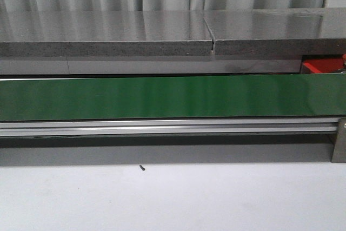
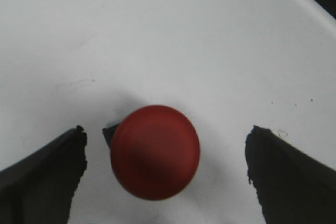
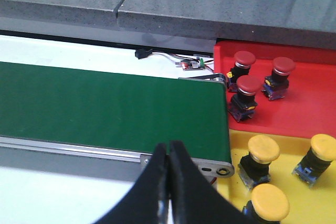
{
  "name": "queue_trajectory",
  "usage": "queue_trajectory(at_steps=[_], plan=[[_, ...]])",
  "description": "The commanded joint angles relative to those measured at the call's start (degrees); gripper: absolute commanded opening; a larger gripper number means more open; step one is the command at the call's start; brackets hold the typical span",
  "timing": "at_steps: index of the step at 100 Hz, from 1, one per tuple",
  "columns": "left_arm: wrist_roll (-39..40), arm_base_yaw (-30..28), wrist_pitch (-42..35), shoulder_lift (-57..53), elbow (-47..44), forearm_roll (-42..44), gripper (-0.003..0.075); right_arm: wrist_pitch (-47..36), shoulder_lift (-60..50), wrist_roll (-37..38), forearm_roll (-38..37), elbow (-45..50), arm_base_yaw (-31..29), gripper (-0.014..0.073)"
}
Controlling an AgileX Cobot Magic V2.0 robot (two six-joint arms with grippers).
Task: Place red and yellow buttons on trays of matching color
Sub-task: 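Lower the left gripper onto the red button and grasp it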
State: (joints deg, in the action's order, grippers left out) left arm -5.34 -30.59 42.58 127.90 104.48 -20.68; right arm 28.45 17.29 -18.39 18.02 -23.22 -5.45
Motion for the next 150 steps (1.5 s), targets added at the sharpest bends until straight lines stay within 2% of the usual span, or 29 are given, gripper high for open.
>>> queue_trajectory(at_steps=[1, 25, 39, 60, 97, 119, 139, 150], plan=[[0.7, -0.2, -4.3, -2.9, 2.0, -1.1, 0.0531, -4.5, 0.4, -0.3, 0.7, -1.5, 0.1, -0.0115], [0.7, -0.2, -7.1, -2.7, 2.0, -2.2, 0.0256, -4.5, 0.4, -0.3, 0.7, -1.5, 0.1, -0.0115], [0.7, -0.2, -6.6, -2.7, 2.0, -2.2, 0.0183, -4.5, 0.4, -0.3, 0.7, -1.5, 0.1, -0.0115], [0.4, -0.2, -4.4, -5.3, 2.0, -2.2, 0.0176, -4.5, 0.4, -0.3, 0.7, -1.5, 0.1, -0.0115], [-1.1, -0.1, 0.1, -18.5, 0.2, -2.3, 0.0176, -4.5, 0.4, -0.3, 0.7, -1.5, 0.1, -0.0115], [-1.1, 0.4, -0.3, -28.3, -8.7, -2.3, 0.0176, -4.5, 0.4, -0.3, 0.7, -1.5, 0.1, -0.0115], [-1.3, 2.6, -5.6, -37.4, -19.7, -2.3, 0.0176, -4.5, 0.4, -0.3, 0.7, -1.5, 0.1, -0.0115], [-1.3, 3.6, -4.7, -40.0, -23.9, -2.2, 0.0176, -4.5, 0.4, -0.3, 0.7, -1.5, 0.1, -0.0115]])
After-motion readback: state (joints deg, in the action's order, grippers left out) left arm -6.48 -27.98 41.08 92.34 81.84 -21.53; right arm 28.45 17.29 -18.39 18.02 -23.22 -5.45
